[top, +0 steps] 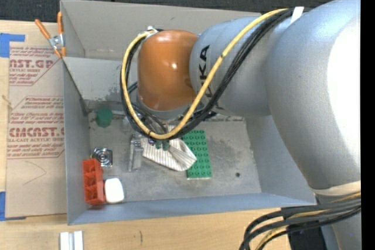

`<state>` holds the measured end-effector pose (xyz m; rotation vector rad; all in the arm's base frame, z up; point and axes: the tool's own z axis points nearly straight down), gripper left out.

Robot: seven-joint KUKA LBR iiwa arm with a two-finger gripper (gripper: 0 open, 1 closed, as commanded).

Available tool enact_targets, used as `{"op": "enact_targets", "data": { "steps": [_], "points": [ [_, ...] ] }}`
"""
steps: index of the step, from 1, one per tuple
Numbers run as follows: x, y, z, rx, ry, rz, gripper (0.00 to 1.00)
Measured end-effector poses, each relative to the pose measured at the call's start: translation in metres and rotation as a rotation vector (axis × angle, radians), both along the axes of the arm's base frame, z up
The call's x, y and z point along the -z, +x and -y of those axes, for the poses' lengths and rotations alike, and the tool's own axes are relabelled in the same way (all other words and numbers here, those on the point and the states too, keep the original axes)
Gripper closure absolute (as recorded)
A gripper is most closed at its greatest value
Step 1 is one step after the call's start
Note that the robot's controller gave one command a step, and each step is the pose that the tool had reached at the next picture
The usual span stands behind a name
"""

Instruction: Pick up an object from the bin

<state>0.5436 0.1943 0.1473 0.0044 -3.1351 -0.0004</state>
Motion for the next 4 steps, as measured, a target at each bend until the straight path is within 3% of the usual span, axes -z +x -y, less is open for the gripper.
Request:
{"op": "enact_targets", "data": {
  "steps": [1, 2, 3, 4],
  "points": [
    [-0.005, 0.002, 0.001, 0.002, 0.001, 0.007, 0.0],
    [0.006, 0.001, 0.042, 0.035, 0.003, 0.004, 0.0],
    [0.011, -0.011, 0.086, 0.126, 0.001, 0.006, 0.0],
    [0.028, 0.017, 0.078, 0.141, 0.001, 0.006, 0.0]
  ]
}}
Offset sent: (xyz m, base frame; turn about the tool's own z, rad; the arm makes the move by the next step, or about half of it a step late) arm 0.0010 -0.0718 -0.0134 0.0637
